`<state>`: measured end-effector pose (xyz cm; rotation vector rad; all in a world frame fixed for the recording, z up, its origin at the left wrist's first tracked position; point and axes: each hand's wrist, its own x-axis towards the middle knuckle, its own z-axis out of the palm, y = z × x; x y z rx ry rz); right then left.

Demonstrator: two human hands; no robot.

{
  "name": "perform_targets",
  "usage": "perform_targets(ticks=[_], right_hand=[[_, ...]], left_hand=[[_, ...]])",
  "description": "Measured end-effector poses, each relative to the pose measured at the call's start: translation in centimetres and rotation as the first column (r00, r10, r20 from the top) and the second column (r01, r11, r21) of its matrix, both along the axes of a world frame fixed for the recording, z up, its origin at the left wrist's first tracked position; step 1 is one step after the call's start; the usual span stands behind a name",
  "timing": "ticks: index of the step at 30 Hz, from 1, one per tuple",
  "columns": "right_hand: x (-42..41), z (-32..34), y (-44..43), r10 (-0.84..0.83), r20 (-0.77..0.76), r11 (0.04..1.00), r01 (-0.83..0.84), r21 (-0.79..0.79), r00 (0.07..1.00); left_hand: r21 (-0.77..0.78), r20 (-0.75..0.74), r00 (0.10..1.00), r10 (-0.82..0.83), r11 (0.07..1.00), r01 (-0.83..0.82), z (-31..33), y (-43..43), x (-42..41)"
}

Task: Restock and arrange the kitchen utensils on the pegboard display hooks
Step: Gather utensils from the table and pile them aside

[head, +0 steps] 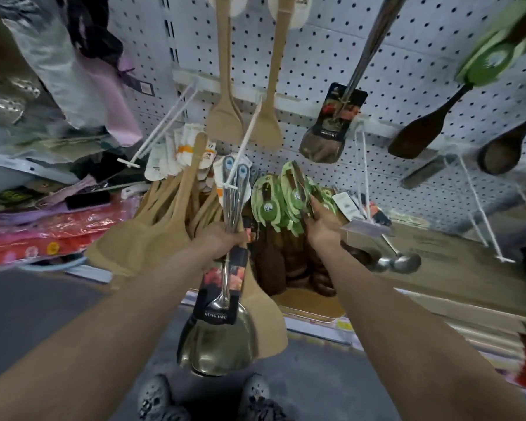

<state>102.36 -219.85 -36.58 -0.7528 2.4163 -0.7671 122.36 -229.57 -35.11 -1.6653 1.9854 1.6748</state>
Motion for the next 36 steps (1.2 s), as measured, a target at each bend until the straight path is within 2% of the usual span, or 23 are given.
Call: perform_targets(ticks=[5, 7, 10, 13, 16, 18, 20, 21, 22, 23, 25, 27, 28, 30, 33, 36], right_hand=[[-1.5, -2.1, -4.2, -0.079, -0.104, 0.997, 0.078, -0.012, 0.991], [-1.5, -2.7, -4.6, 0.004, -0.124, 0.997, 0.006, 0.080, 0.992], [-1.5, -3.7, -3.6, 0.171, -0.114, 0.948, -0.132, 0.288, 0.979], [-1.9, -4.2, -2.3, 0.230, -0.151, 0.927, -0.170, 0.334, 0.961], [-2.0, -3.8, -1.6, 0.281, -0.111, 0.887, -0.214, 0.409, 0.953], [-1.8, -3.4, -1.3, 0.280, -0.087, 0.885, -0.223, 0.408, 0.956], [-1.2, -2.5, -1.1, 0.238, -0.109, 0.929, -0.193, 0.315, 0.965], [-0.7, -1.9, -0.9, 0.229, -0.087, 0.946, -0.200, 0.255, 0.970], [0.0, -1.3, -0.7, 0.220, 0.010, 0.956, -0.218, 0.197, 0.975], [1.0, -0.8, -0.6, 0.213, 0.189, 0.960, -0.242, 0.143, 0.959], [2.8, 0.0, -0.1, 0.200, 0.584, 0.951, -0.300, 0.078, 0.786], [4.0, 0.1, 0.3, 0.204, 0.756, 0.939, -0.342, 0.027, 0.622], [4.5, 0.0, 0.5, 0.210, 0.791, 0.948, -0.317, -0.021, 0.574], [5.0, -0.2, 0.3, 0.238, 0.797, 0.964, -0.236, -0.124, 0.555], [5.8, -0.1, -0.6, 0.197, 0.749, 0.980, -0.133, -0.145, 0.633], [7.2, 0.1, -2.1, 0.122, 0.706, 0.991, -0.050, -0.122, 0.697]], left_hand=[[-0.002, -0.054, 0.997, 0.048, 0.999, -0.048, -1.5, 0.3, -1.5], [0.011, -0.073, 0.996, 0.050, 0.999, -0.049, -1.7, 0.5, -1.7], [0.035, -0.077, 0.995, 0.070, 0.997, -0.067, -2.1, 0.4, -1.8], [0.081, -0.094, 0.991, 0.092, 0.993, -0.085, -1.6, 0.4, -2.1], [0.114, -0.106, 0.988, 0.109, 0.989, -0.097, -1.4, 0.1, -2.2], [0.118, -0.114, 0.986, 0.119, 0.987, -0.106, -1.1, 0.0, -2.4], [0.103, -0.110, 0.987, 0.117, 0.989, -0.106, -0.5, 0.1, -2.5], [0.097, -0.104, 0.987, 0.120, 0.989, -0.110, -0.3, 0.2, -2.4], [0.102, -0.105, 0.986, 0.130, 0.988, -0.119, -0.3, 0.2, -2.4], [0.110, -0.109, 0.983, 0.146, 0.985, -0.134, -0.3, 0.3, -2.4], [0.105, -0.119, 0.981, 0.154, 0.984, -0.142, 0.1, 0.3, -2.3], [0.087, -0.121, 0.983, 0.141, 0.987, -0.131, 0.5, 0.3, -2.3], [0.076, -0.127, 0.982, 0.139, 0.989, -0.130, 0.7, 0.2, -2.2], [0.035, -0.135, 0.981, 0.138, 0.990, -0.134, 0.8, 0.0, -1.7], [-0.045, -0.149, 0.982, 0.113, 0.992, -0.120, 0.8, -0.8, -0.1], [-0.031, -0.175, 0.979, 0.105, 0.993, -0.112, 1.1, -1.7, 2.5]])
